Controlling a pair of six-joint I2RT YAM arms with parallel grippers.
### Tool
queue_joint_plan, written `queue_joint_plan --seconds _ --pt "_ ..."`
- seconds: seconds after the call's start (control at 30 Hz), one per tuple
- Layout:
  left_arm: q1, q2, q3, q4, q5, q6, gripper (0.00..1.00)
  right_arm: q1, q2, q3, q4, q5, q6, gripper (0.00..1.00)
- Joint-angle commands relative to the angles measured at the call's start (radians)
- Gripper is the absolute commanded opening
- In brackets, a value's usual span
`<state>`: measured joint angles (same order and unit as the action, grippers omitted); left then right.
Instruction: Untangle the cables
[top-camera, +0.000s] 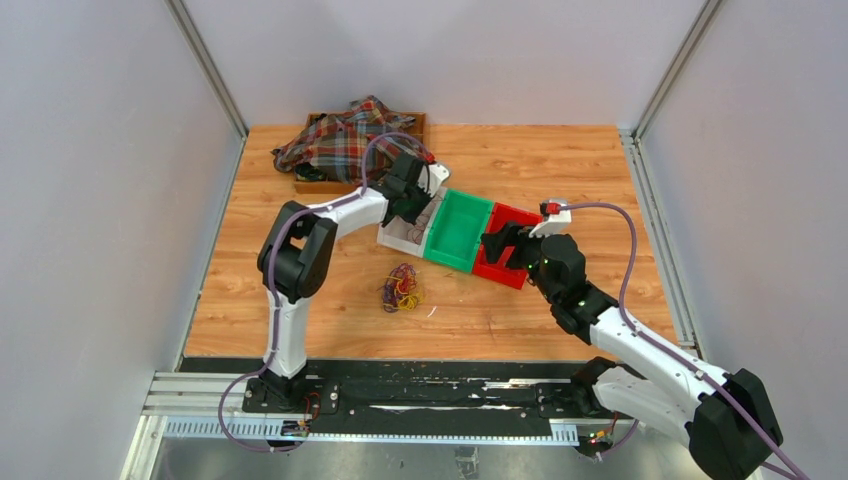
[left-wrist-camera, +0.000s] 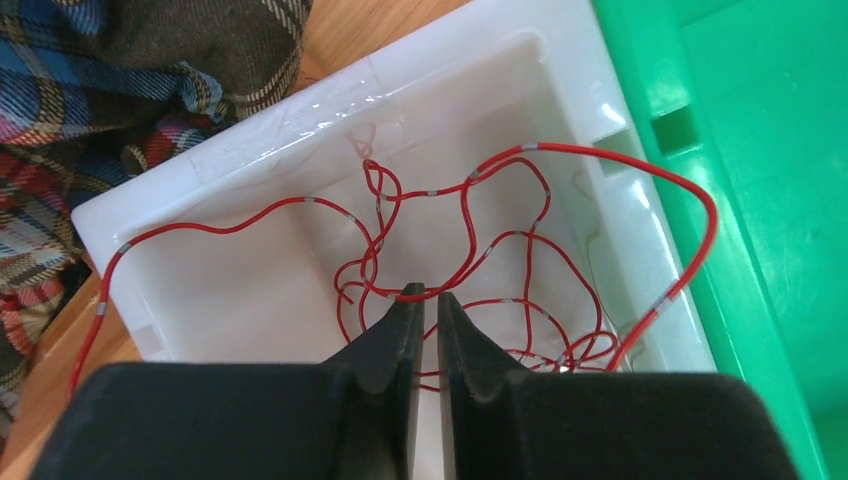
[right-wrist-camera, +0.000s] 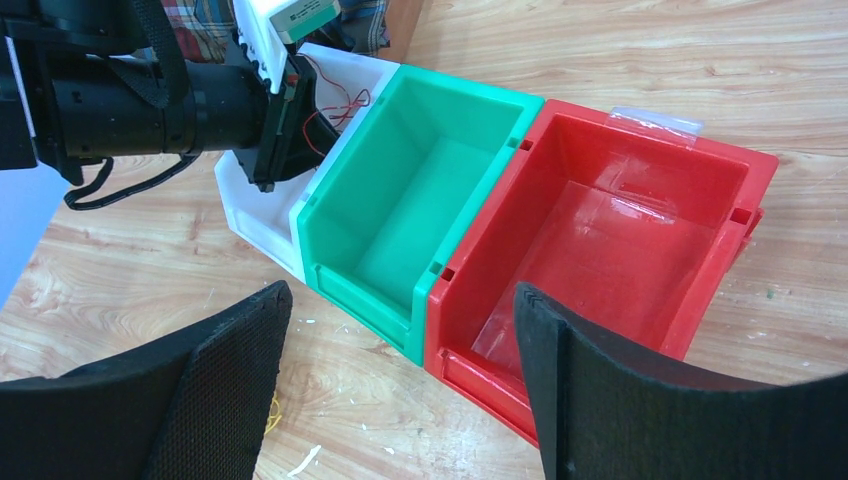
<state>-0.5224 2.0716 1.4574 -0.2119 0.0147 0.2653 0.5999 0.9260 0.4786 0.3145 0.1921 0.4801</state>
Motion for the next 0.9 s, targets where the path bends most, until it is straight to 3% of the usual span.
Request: queue_joint_plan --seconds 0.0,0.2,0.3,0.47,0.7,0.87 --pt "-0.004 -0.104 0.027 -0.044 0.031 -0.020 0.24 -0.012 -0.011 0.010 -0.014 0.014 0.003 0.82" --pt "-0.001 -0.270 0.054 -0.271 0.114 0.009 0.72 -0.011 0.012 0.032 -0.019 -0.022 0.002 0.86" --pt "0.000 -0.341 0.055 -0.399 0.159 0.048 0.86 -0.011 0.033 0.039 -0.011 -0.071 0.002 0.87" --pt "0.000 -0.440 0.026 -0.572 0.275 0.102 0.90 -0.006 0.117 0.061 -0.008 -0.196 0.033 0.86" --pt "0.001 -0.599 -0.217 -0.717 0.450 0.316 0.81 0.096 0.317 0.134 0.035 -0.310 0.053 0.82" --pt "0.001 -0.661 -0.328 -0.779 0.491 0.480 0.76 0.139 0.380 0.150 0.066 -0.310 0.078 0.79"
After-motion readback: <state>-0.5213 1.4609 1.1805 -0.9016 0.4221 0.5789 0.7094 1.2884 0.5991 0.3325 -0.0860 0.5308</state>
